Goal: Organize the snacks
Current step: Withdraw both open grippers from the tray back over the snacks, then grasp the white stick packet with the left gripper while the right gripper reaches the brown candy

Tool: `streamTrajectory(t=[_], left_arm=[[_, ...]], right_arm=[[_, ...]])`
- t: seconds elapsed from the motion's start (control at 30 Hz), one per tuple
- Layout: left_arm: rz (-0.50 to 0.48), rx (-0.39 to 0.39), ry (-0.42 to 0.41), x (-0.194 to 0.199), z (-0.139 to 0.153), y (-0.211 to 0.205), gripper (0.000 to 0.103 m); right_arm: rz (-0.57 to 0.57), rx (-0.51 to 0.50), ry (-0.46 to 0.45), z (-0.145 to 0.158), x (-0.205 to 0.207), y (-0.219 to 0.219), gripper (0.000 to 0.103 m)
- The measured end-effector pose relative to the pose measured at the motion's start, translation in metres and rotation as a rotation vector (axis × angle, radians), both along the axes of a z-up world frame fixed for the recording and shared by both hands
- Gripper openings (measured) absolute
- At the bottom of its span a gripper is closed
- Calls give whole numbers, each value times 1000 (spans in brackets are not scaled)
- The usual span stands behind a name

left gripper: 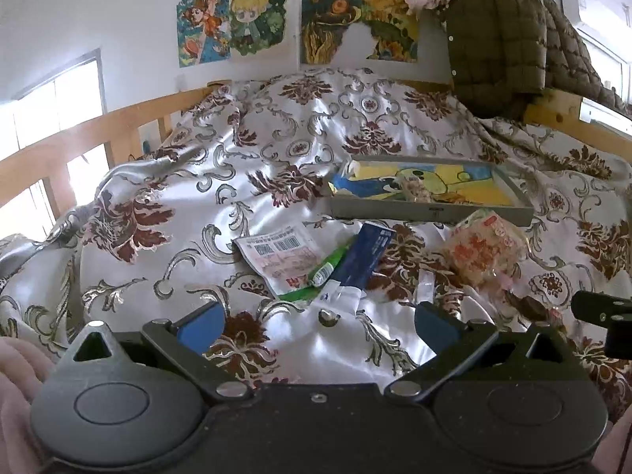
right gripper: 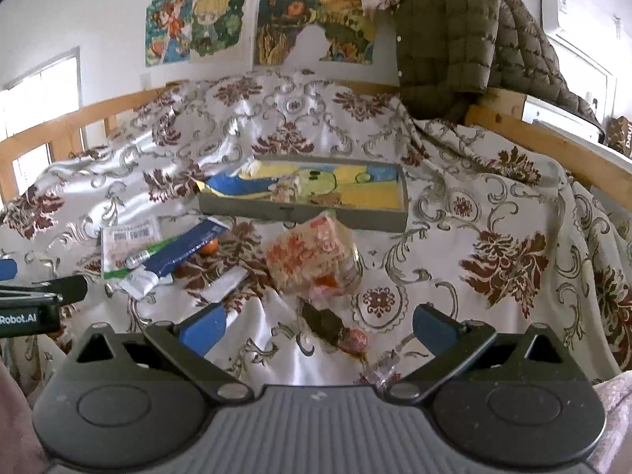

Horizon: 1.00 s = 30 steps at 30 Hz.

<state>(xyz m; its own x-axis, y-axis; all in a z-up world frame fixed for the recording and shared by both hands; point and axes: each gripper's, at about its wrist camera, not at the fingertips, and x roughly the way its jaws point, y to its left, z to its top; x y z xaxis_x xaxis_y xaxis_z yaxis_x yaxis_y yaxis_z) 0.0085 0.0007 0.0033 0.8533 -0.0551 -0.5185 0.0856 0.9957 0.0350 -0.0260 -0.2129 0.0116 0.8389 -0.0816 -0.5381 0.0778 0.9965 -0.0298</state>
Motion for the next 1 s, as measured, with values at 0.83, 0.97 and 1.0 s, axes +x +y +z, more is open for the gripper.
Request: streamTrajectory(t=[0.83,0.97,1.0], left_arm=[[-118,-1,115,48,-5,-16,102],[-158,9,122,63,-7,-21,102],[-170,6,116,65,-8,-22,102]], right_arm=[[-14,57,133,-9,33,-9,103],[-11,98,161,-12,43,-15,103],[-14,111,173,-13,47,-17,103]])
